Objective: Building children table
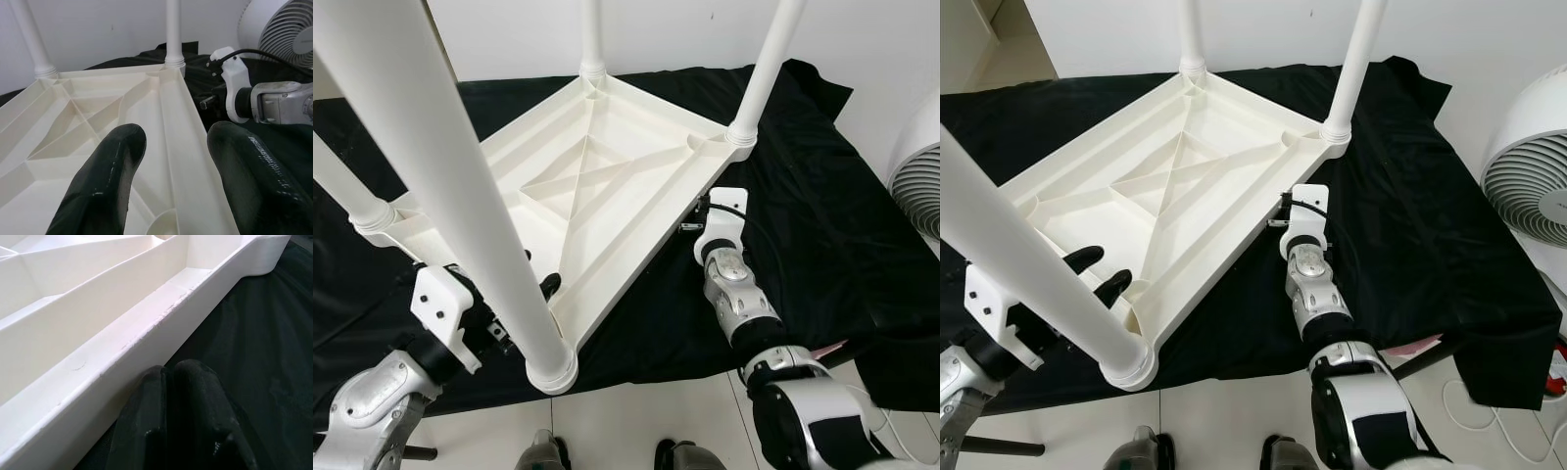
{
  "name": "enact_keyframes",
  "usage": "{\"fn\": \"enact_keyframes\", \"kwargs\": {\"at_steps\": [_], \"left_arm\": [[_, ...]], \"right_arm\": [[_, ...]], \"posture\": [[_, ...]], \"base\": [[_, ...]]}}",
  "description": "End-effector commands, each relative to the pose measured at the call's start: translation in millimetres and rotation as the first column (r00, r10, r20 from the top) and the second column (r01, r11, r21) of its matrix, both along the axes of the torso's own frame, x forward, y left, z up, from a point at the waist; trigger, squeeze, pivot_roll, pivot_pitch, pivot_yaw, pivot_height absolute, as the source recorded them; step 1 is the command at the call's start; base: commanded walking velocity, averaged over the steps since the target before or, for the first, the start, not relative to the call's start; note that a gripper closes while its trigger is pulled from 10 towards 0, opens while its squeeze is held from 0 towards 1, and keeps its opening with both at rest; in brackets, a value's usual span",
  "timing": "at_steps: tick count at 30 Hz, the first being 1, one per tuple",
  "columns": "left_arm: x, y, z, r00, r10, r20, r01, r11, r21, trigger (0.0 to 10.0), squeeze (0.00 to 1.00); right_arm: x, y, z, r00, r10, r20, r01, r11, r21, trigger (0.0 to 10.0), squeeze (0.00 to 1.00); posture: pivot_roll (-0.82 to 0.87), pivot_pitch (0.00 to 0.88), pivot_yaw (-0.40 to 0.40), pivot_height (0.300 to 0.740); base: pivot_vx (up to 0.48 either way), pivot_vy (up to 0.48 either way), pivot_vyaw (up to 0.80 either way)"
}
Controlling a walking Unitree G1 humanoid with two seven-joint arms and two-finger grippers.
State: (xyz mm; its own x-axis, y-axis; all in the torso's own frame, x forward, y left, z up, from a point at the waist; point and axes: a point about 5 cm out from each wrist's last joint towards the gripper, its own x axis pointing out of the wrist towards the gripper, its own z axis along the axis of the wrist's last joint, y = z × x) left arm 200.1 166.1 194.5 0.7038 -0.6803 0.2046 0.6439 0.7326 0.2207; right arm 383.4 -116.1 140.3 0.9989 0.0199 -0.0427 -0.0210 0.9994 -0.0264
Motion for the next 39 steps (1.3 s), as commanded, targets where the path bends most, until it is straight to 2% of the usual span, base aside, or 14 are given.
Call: {"fn": "enact_keyframes", "kwargs": {"at_steps": [1, 4, 9, 12, 13, 14, 19, 22, 25, 26, 30, 36, 37, 39], "left_arm": [[-3.0, -6.4, 4, 0.999, -0.043, 0.008, 0.043, 0.999, -0.009, 10.0, 0.00], [-2.9, -13.5, 12, 0.998, -0.067, 0.020, 0.068, 0.997, -0.026, 10.0, 0.00], [-3.6, -17.1, 16, 0.997, -0.079, 0.026, 0.080, 0.997, -0.025, 10.0, 0.00], [-1.5, -22.3, 25, 0.994, -0.094, 0.050, 0.095, 0.995, -0.032, 10.0, 0.00], [-1.5, -22.3, 25, 0.994, -0.094, 0.050, 0.095, 0.995, -0.032, 10.0, 0.00], [0.2, -25.1, 28, 0.994, -0.098, 0.058, 0.100, 0.994, -0.039, 10.0, 0.00], [1.5, -30.8, 31, 0.993, -0.104, 0.060, 0.107, 0.993, -0.049, 10.0, 0.00], [2.0, -32.6, 32, 0.993, -0.100, 0.060, 0.104, 0.992, -0.067, 10.0, 0.00], [3.2, -35.4, 33, 0.993, -0.099, 0.067, 0.102, 0.993, -0.055, 10.0, 0.00], [3.2, -35.4, 33, 0.993, -0.099, 0.067, 0.102, 0.993, -0.055, 10.0, 0.00], [7.0, -34.8, 35, 0.994, -0.079, 0.074, 0.083, 0.995, -0.053, 10.0, 0.00], [12.8, -27.0, 31, 0.997, -0.035, 0.075, 0.036, 0.999, -0.016, 10.0, 0.00], [16.7, -18.9, 26, 0.998, -0.009, 0.065, 0.008, 1.000, 0.018, 10.0, 0.00], [16.7, -18.9, 26, 0.998, -0.009, 0.065, 0.008, 1.000, 0.018, 10.0, 0.00]], "right_arm": [[0.5, 11.2, -3, 0.996, 0.082, -0.021, -0.082, 0.997, 0.007, 10.0, 0.00], [6.2, 20.2, 6, 0.987, 0.161, -0.008, -0.161, 0.987, 0.016, 10.0, 0.00], [9.7, 24.6, 13, 0.982, 0.191, -0.002, -0.191, 0.981, 0.018, 10.0, 0.00], [12.1, 42.9, 23, 0.951, 0.309, 0.001, -0.309, 0.950, -0.038, 10.0, 0.00], [12.1, 42.9, 23, 0.951, 0.309, 0.001, -0.309, 0.950, -0.038, 10.0, 0.00], [11.8, 52.0, 26, 0.930, 0.369, 0.003, -0.369, 0.929, -0.021, 10.0, 0.00], [11.4, 54.0, 26, 0.925, 0.380, 0.012, -0.380, 0.925, -0.003, 10.0, 0.00], [11.6, 52.4, 27, 0.932, 0.361, 0.031, -0.360, 0.933, -0.018, 10.0, 0.00], [13.0, 40.5, 27, 0.956, 0.287, 0.062, -0.288, 0.958, 0.009, 10.0, 0.00], [13.0, 40.5, 27, 0.956, 0.287, 0.062, -0.288, 0.958, 0.009, 10.0, 0.00], [11.1, 23.5, 24, 0.968, 0.225, 0.111, -0.232, 0.971, 0.056, 10.0, 0.00], [1.9, 8.3, 18, 0.953, 0.235, 0.192, -0.252, 0.965, 0.071, 10.0, 0.00], [-7.9, 0.4, 14, 0.937, 0.263, 0.228, -0.284, 0.957, 0.063, 10.0, 0.00], [-7.9, 0.4, 14, 0.937, 0.263, 0.228, -0.284, 0.957, 0.063, 10.0, 0.00]], "posture": [[0.11, 0.135, 0.029, 0.740], [0.10, 0.134, 0.037, 0.740], [0.09, 0.133, 0.038, 0.740], [0.09, 0.130, 0.038, 0.740], [0.09, 0.130, 0.038, 0.740], [0.09, 0.130, 0.038, 0.740], [0.08, 0.131, 0.038, 0.740], [0.08, 0.131, 0.038, 0.740], [0.06, 0.134, 0.041, 0.740], [0.06, 0.134, 0.041, 0.740], [0.06, 0.133, 0.040, 0.740], [0.05, 0.135, 0.038, 0.740], [0.04, 0.138, 0.033, 0.740], [0.04, 0.138, 0.033, 0.740]], "base": [[0.000, 0.000, 0.00], [0.000, 0.000, 0.00], [0.000, 0.000, 0.00], [0.000, 0.000, 0.00], [0.000, 0.000, 0.00], [0.000, 0.000, 0.00], [0.000, 0.000, 0.00], [0.000, 0.000, 0.00], [0.000, 0.000, 0.00], [0.000, 0.000, 0.00], [0.000, 0.000, 0.00], [0.000, 0.000, 0.00], [0.000, 0.000, 0.00], [0.000, 0.000, 0.00]]}}
